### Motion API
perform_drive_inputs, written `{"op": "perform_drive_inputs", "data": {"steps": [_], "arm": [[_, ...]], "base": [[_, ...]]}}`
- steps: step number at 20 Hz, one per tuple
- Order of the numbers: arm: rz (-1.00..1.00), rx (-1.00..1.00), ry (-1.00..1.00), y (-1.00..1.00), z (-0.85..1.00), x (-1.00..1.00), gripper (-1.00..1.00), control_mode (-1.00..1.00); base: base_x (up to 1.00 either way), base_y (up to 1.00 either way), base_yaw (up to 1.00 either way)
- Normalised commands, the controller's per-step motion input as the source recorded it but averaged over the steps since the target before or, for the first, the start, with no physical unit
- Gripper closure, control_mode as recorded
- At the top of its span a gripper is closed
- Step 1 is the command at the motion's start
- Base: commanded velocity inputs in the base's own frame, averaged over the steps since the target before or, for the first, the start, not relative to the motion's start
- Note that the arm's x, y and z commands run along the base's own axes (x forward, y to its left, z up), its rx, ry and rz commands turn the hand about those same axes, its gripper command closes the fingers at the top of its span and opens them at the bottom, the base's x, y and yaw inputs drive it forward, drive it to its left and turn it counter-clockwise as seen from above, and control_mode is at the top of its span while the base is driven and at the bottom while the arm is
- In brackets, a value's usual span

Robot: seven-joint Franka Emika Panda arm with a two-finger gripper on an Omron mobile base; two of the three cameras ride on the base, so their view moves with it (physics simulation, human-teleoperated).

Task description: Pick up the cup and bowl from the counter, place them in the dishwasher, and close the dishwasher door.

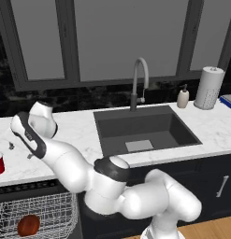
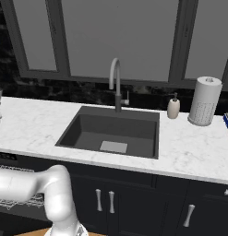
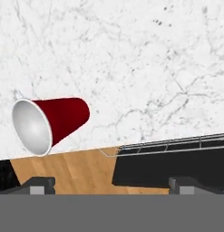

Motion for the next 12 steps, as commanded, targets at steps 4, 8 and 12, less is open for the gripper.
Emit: {"op": "perform_drive_inputs", "data": {"steps": [4, 8, 12], "arm": [[0.00, -0.02, 0.00, 0.43, 0.00, 0.33, -1.00, -1.00], [-0.03, -0.04, 0.00, 0.47, 0.00, 0.57, -1.00, -1.00], [-0.05, -0.01, 0.00, 0.18, 0.00, 0.29, -1.00, -1.00]], "base": [[0.00, 0.00, 0.00], [0.00, 0.00, 0.00], [0.00, 0.00, 0.00]]}}
